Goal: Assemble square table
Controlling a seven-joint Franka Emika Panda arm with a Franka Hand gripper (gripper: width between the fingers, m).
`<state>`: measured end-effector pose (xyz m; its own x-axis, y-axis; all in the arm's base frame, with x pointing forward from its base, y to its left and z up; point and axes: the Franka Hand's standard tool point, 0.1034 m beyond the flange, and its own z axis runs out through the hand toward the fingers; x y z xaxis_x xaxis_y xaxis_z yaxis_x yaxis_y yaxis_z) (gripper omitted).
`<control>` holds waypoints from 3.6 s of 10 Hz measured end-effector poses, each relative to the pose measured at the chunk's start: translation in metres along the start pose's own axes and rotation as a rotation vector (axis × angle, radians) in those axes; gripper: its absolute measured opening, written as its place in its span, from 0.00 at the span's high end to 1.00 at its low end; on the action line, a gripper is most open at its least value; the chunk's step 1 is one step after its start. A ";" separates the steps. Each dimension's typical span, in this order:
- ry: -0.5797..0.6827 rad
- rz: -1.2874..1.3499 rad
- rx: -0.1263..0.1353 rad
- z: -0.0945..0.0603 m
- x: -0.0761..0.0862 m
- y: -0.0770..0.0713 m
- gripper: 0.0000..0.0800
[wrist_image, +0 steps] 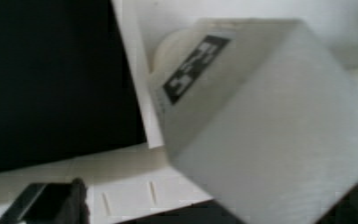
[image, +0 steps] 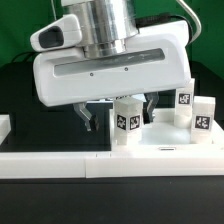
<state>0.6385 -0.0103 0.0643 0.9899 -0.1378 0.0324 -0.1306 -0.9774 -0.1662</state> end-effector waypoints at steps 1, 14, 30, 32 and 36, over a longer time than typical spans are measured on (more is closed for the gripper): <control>-0.017 0.013 -0.022 -0.002 -0.002 -0.004 0.19; -0.035 -0.202 -0.112 0.002 -0.026 -0.010 0.19; 0.046 0.245 -0.113 0.004 -0.013 -0.012 0.64; 0.052 0.374 -0.106 0.004 -0.013 -0.011 0.64; 0.066 0.654 -0.097 0.004 -0.013 -0.009 0.64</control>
Offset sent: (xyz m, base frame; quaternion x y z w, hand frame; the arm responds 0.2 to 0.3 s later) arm -0.0168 0.0184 0.0248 -0.0780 -0.0318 -0.1188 0.9893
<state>0.6270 0.0005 0.0614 0.6998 -0.7142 0.0161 -0.7109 -0.6984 -0.0828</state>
